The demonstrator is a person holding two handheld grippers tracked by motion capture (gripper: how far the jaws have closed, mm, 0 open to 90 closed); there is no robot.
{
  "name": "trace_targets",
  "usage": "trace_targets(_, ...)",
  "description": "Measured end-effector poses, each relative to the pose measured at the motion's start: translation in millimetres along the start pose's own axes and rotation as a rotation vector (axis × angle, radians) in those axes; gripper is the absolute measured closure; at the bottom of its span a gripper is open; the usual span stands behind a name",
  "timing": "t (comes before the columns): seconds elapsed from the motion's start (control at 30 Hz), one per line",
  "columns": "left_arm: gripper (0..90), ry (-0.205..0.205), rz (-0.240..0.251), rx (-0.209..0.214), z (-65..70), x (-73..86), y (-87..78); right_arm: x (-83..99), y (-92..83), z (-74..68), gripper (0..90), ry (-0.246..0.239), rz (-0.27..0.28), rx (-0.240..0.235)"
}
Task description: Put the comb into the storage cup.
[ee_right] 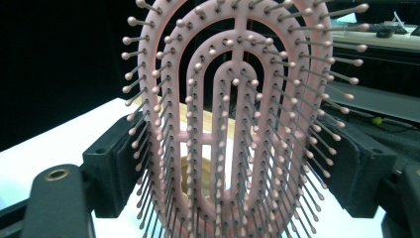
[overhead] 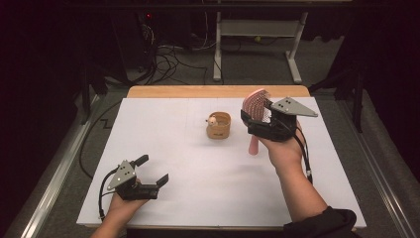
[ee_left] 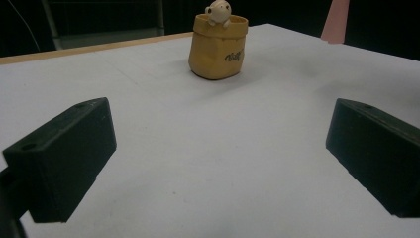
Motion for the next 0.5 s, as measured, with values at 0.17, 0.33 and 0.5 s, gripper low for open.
trace_targets(0.17, 0.0, 0.001, 0.000, 0.000, -0.5, 0.0, 0.0, -5.2, 0.1, 0.0, 20.2, 0.002, 0.009, 0.001)
trace_targets(0.33, 0.0, 0.003, 0.001, -0.001, -0.2, -0.2, -0.2, -8.8, 0.9, 0.1, 20.2, -0.002, 0.015, 0.003)
trace_targets(0.5, 0.0, 0.008, 0.002, 0.000, 0.2, -0.1, -0.2, -9.2, 3.2, 0.5, 20.2, -0.007, 0.023, 0.015)
Point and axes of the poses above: each handheld gripper's, and its own axes: y roughly forward along the jaws, x roughly out of its underside, z roughly to its right, the point moved 1 cm from there along y, roughly forward along the jaws, and after that the axes turned 10 degrees about -z, right-handed, at the moved point
